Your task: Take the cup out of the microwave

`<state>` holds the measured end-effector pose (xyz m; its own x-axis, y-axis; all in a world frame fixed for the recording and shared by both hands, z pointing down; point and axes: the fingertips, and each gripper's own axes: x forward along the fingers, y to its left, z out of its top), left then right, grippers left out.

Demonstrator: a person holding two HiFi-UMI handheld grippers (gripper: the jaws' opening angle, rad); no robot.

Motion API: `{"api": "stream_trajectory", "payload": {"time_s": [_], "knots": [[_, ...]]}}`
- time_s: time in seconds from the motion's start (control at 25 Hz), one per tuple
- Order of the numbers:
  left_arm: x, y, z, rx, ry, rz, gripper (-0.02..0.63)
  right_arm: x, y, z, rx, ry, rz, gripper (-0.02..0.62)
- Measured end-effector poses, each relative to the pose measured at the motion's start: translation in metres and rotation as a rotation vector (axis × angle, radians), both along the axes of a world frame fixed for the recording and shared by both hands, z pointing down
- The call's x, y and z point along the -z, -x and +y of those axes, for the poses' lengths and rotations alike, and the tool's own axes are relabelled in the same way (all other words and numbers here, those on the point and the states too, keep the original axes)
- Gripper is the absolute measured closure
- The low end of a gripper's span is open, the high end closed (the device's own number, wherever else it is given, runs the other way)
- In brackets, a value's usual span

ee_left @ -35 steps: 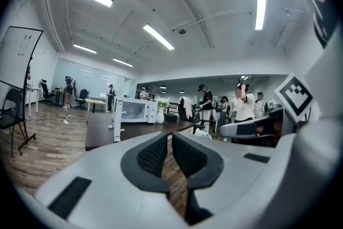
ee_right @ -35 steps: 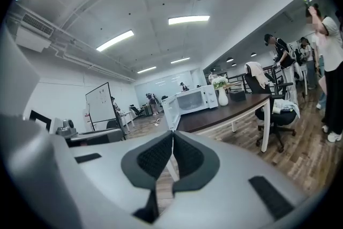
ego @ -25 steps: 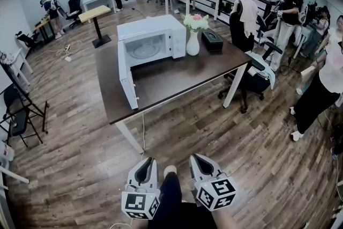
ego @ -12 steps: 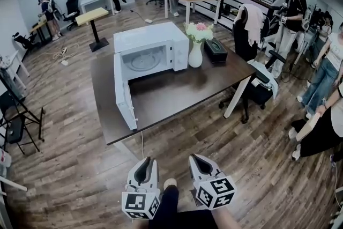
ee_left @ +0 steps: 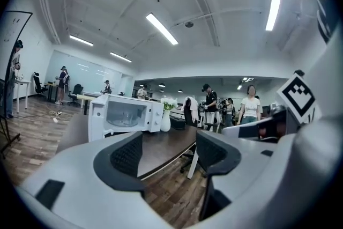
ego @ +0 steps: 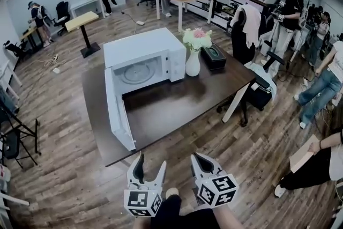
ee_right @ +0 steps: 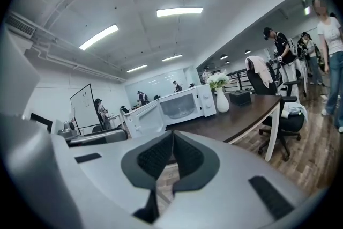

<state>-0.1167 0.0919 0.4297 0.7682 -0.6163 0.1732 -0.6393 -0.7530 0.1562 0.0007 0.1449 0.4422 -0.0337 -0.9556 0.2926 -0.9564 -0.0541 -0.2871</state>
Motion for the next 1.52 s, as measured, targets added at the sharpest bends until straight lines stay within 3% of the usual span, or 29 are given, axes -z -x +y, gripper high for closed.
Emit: {"api": "stream_trajectory", "payload": {"time_s": [0.12, 0.4, 0.88, 1.12, 1.52], "knots": [[-0.001, -0.011, -0.025, -0.008, 0.007, 0.015, 0.260, -0.002, -0.010, -0.022, -0.018, 0.002, 0.004, 0.600], [-0.007, -0.031, -0.067, -0.030, 0.020, 0.035, 0.183, -0.007, -0.025, -0.059, -0.071, 0.002, 0.003, 0.600], [-0.017, -0.052, -0.080, -0.113, 0.057, 0.056, 0.179, -0.024, -0.041, -0.065, -0.132, 0.049, -0.023, 0.600], [-0.016, -0.062, -0.091, -0.097, 0.041, 0.030, 0.179, -0.027, -0.049, -0.077, -0.123, 0.053, -0.052, 0.600], [-0.016, -0.099, -0.149, -0.022, 0.029, 0.017, 0.178, -0.021, -0.089, -0.148, -0.037, 0.024, -0.048, 0.600]]}}
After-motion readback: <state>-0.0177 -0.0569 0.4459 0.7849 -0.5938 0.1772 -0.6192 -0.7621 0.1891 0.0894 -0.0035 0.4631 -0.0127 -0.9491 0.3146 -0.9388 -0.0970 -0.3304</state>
